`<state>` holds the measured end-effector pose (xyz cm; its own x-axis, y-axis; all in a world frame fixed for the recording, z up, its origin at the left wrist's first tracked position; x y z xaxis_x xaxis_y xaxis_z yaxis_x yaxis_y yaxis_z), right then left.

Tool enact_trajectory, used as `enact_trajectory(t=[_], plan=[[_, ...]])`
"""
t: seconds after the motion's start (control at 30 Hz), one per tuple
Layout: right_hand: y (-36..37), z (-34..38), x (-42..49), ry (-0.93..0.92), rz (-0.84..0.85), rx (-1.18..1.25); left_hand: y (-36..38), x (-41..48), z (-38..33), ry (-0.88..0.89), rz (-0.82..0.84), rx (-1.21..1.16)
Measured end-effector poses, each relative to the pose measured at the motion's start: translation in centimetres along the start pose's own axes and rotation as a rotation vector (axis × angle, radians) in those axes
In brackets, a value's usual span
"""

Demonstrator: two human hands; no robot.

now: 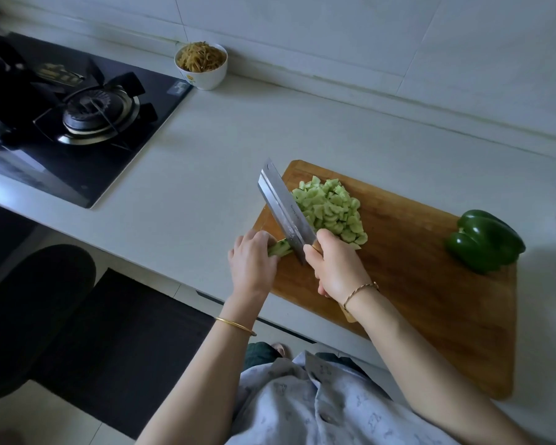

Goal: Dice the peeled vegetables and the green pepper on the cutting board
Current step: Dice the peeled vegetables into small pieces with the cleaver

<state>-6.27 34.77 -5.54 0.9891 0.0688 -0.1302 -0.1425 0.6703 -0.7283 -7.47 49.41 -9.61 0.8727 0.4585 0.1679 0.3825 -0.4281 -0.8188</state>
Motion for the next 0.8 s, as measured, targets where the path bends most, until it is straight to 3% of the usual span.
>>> enact_trajectory(t=[0.1,0.27,0.4,0.67,0.8], plan=[[0.5,0.3,0.1,-0.019,0.005,-0.067,0.1,-0.1,0.1,0.002,-0.013,-0.021],[0.6,-0.9,-0.1,0.077,-0.071,0.078,0.6,-0.1,0.4,-0.016,-0.026,-0.050],[-0.5,-0.7,-0.3,0.046,-0.124,0.133,0.6,-0.5,0.4,-0.025,-0.067,-0.056],[-1.3,-0.4,0.1,0.019,0.041,0.211,0.6,-0.6,-0.2,-0.085,-0.043,-0.013],[-1.6,-0.8,0.5,-0.064,-0.024,0.115,0.6,-0.3,-0.2,-0.121,-0.018,-0.011]])
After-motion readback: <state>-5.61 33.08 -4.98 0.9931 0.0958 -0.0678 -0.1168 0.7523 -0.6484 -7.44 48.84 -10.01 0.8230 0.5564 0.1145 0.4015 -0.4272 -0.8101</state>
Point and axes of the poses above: each hand's wrist, its own x-axis towards the middle knuckle, its own y-axis out of the palm, z = x × y, the point moved 5 cm from there along x, towards the middle knuckle, and after that the axes turned 15 degrees about -z, right-handed, at the moved point
